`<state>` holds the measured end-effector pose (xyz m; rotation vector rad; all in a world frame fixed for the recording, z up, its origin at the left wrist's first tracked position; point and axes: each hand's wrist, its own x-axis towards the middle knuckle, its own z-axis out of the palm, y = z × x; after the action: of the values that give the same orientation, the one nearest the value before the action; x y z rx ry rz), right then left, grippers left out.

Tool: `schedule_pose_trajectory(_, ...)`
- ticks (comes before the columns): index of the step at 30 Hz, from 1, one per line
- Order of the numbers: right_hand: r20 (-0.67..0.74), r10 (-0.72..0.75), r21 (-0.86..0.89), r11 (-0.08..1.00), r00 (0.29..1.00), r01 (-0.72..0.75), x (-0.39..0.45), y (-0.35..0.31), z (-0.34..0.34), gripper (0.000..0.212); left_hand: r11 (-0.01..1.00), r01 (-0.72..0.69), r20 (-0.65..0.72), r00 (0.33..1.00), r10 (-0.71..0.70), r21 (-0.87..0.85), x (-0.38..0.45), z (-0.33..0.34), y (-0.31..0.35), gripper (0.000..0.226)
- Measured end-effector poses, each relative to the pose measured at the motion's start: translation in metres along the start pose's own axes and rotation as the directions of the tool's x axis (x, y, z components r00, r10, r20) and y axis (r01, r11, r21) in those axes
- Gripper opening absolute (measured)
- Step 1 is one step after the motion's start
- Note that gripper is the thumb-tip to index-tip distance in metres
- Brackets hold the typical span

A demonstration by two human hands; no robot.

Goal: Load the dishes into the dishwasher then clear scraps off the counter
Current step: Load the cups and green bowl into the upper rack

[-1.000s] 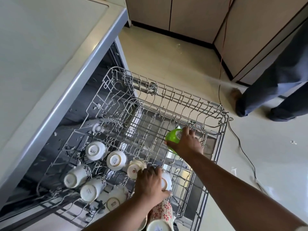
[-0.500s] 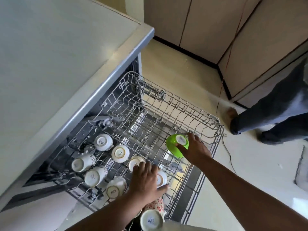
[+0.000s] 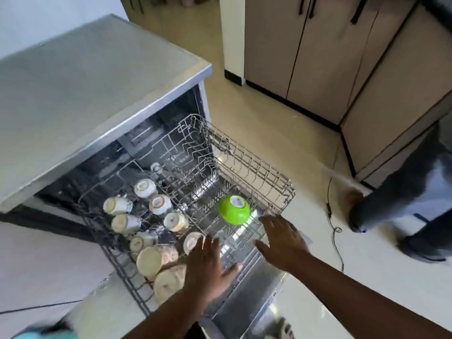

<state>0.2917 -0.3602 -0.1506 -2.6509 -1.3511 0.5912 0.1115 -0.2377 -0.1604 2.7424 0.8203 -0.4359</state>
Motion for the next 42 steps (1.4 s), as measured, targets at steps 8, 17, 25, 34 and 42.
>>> schedule_pose_trajectory(8,0.024,-0.105,0.029,0.994,0.994,0.104,-0.06,0.038,-0.014,0.056,0.991,-0.02,-0.076,0.997,0.01,-0.135,-0.065,0.016,0.059,0.075)
schedule_pose_trajectory(17,0.302,-0.107,-0.025,0.992,0.947,0.12,-0.068,-0.002,0.009,0.067,0.827,0.366,0.02,0.918,-0.396,-0.426,-0.148,0.026,0.02,0.066)
schedule_pose_trajectory(25,0.405,0.034,0.261,0.953,0.914,-0.151,-0.049,-0.014,0.0,0.063,-0.543,0.41,0.668,0.586,-0.458,-0.732,-0.175,0.025,0.007,0.039)
schedule_pose_trajectory(34,0.707,0.154,0.651,0.238,0.69,-0.721,0.024,0.035,-0.017,0.055,-0.912,-0.077,0.683,0.639,-0.355,-0.402,-0.114,0.028,0.047,0.076)
schedule_pose_trajectory(42,0.84,0.028,0.543,-0.038,0.542,-0.839,0.066,0.061,-0.017,0.053,-0.858,-0.459,0.699,0.536,-0.473,-0.228,-0.065,0.033,0.069,0.096)
